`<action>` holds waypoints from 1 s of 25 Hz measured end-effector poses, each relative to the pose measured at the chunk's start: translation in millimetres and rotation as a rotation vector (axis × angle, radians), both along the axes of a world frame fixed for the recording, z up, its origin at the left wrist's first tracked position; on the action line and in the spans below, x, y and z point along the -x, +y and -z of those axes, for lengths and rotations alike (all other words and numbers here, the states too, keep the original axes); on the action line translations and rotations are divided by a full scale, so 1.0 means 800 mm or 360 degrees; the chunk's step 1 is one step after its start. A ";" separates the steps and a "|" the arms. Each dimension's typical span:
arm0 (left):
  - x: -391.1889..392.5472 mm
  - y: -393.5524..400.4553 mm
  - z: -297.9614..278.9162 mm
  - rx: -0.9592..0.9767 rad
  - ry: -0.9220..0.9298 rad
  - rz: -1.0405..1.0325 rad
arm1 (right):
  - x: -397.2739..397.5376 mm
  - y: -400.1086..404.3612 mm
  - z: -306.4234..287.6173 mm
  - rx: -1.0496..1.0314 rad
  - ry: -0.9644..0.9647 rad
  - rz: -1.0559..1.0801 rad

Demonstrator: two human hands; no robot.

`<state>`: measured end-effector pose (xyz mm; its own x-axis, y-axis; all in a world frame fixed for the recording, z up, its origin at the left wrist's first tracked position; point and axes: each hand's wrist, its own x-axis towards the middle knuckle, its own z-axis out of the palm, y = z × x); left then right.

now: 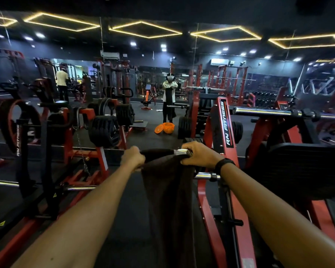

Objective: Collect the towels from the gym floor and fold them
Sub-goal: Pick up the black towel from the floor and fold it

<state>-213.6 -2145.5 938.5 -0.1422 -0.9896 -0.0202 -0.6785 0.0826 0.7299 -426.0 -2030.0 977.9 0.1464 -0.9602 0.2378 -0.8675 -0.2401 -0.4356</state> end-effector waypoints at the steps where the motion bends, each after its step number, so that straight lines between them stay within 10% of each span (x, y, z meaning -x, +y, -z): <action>1: 0.000 -0.004 -0.007 0.0008 0.0284 -0.0072 | 0.007 0.003 0.004 -0.0056 0.0021 0.0056; 5: 0.023 0.006 -0.038 -0.0321 0.1174 -0.0133 | 0.010 0.007 0.013 -0.0154 -0.0096 0.0237; 10: 0.035 0.007 -0.055 -0.0564 0.1565 -0.0113 | 0.013 0.013 0.018 -0.0451 -0.0197 0.0220; 25: -0.021 -0.005 -0.074 -0.0206 0.1224 -0.0022 | -0.007 -0.017 0.010 -0.0011 0.0103 0.0275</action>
